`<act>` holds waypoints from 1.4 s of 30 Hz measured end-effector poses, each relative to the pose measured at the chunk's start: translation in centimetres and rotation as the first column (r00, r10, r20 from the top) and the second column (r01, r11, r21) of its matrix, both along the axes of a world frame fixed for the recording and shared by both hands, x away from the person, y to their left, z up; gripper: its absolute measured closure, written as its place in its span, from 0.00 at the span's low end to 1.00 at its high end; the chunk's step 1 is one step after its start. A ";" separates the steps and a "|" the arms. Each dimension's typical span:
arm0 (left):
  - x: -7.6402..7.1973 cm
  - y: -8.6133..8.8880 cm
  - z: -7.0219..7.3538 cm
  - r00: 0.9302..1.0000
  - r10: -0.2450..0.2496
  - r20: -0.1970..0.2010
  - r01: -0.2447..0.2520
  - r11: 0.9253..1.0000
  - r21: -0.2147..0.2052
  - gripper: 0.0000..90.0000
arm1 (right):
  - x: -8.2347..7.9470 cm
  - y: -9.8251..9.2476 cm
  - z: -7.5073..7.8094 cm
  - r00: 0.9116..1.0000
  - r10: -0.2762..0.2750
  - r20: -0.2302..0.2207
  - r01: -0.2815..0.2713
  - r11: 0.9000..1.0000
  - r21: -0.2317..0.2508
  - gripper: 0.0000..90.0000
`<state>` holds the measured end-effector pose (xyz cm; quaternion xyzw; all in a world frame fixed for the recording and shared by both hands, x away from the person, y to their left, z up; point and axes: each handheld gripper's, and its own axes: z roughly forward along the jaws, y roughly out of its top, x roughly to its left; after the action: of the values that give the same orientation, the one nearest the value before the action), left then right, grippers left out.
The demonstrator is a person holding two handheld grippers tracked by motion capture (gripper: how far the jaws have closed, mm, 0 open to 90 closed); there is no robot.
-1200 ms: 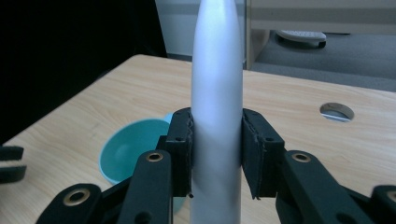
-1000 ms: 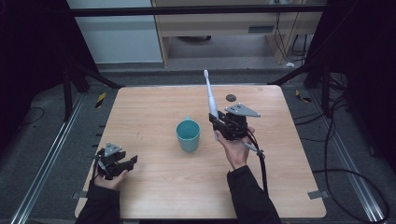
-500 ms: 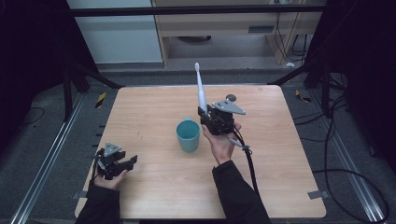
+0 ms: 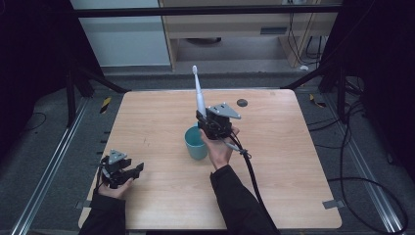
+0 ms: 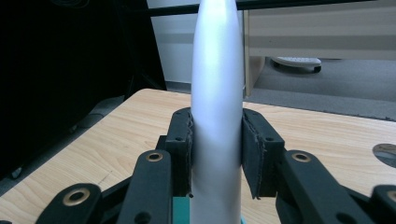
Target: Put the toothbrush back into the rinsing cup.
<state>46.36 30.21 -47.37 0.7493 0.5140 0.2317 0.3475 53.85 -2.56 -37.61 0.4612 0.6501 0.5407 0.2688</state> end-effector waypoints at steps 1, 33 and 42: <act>0.0 0.0 0.0 1.000 0.000 0.000 0.000 1.000 0.000 0.49 | 0.1 0.3 -0.3 1.000 -0.002 -0.004 0.002 1.000 0.006 0.74; 0.0 0.0 0.0 1.000 -0.003 0.000 0.003 1.000 0.001 0.49 | 1.1 3.2 -5.6 0.993 -0.014 -0.120 0.004 0.997 -0.078 0.73; 0.0 -0.1 0.0 1.000 -0.003 0.001 0.003 1.000 0.001 0.49 | 1.1 3.2 -6.4 0.988 -0.017 -0.151 0.002 0.995 -0.099 0.73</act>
<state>46.37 30.13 -47.40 0.7499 0.5128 0.2317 0.3477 54.98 0.59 -44.00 0.4903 0.6925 0.4699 0.2434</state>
